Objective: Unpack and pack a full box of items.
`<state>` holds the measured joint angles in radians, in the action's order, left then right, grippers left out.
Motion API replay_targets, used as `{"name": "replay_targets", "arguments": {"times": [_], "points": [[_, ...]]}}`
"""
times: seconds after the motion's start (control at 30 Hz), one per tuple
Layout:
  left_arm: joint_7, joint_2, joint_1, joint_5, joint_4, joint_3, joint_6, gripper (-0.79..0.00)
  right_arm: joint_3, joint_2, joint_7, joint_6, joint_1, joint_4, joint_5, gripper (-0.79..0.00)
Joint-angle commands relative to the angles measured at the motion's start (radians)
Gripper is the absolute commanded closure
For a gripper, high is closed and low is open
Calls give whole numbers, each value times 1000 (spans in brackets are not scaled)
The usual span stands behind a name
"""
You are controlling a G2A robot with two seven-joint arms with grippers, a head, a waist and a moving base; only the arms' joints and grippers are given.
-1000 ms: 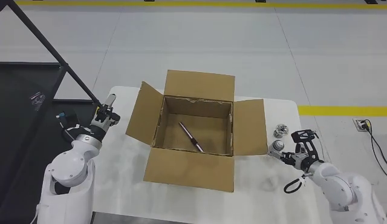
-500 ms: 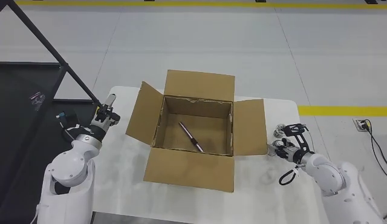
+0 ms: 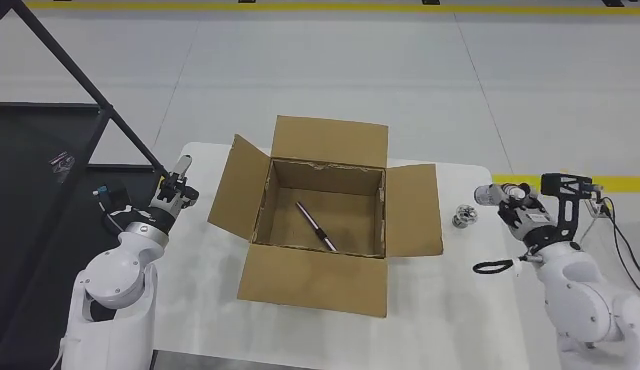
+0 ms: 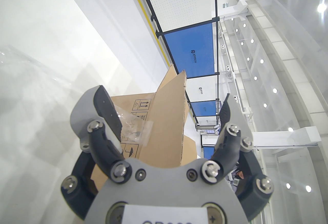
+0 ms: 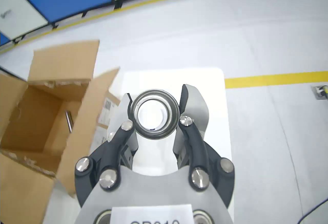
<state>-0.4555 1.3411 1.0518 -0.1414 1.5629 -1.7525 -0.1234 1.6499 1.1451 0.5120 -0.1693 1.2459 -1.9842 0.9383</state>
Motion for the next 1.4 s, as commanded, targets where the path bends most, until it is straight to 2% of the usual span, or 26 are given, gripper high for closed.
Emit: {"name": "replay_targets", "arguments": {"times": [0.0, 0.17, 0.23, 0.37, 0.6, 0.73, 0.87, 0.93, 0.97, 1.0, 1.13, 1.17, 1.2, 1.23, 1.37], "points": [[0, 0, 0, 0, 0, 0, 0, -785, -67, 5, -12, -60, -30, -62, 38, 0], [0, 0, 0, 0, 0, 0, 0, -785, -260, 19, 51, -15, -210, -25, 87, 0], [0, 0, 0, 0, 0, 0, 0, -785, -353, 28, 92, 40, -302, 40, 90, 0], [0, 0, 0, 0, 0, 0, 0, -785, -568, 64, 173, 73, -500, 234, 117, 0], [0, 0, 0, 0, 0, 0, 0, -785, -898, 178, 216, 132, -776, 675, 14, 0], [0, 0, 0, 0, 0, 0, 0, -785, -1040, 259, 197, 115, -863, 892, -10, 0], [0, 0, 0, 0, 0, 0, 0, -785, -1101, 326, 159, 119, -909, 1063, -65, 0], [0, 0, 0, 0, 0, 0, 0, -785, -1115, 351, 145, 136, -928, 1130, -85, -74], [0, 0, 0, 0, 0, 0, 0, -785, -1120, 362, 139, 144, -936, 1159, -93, -182], [0, 0, 0, 0, 0, 0, 0, -785, -1124, 371, 132, 152, -942, 1185, -98, -252], [0, 0, 0, 0, 0, 0, 0, -785, -1136, 403, 115, 172, -960, 1256, -106, -379], [0, 0, 0, 0, 0, 0, 0, -785, -1136, 408, 111, 176, -963, 1269, -107, -477], [0, 0, 0, 0, 0, 0, 0, -785, -1135, 413, 107, 179, -967, 1280, -108, -613], [0, 0, 0, 0, 0, 0, 0, -785, -1133, 417, 103, 182, -970, 1291, -109, -653], [0, 0, 0, 0, 0, 0, 0, -785, -1123, 428, 91, 189, -979, 1313, -105, -677]]}}
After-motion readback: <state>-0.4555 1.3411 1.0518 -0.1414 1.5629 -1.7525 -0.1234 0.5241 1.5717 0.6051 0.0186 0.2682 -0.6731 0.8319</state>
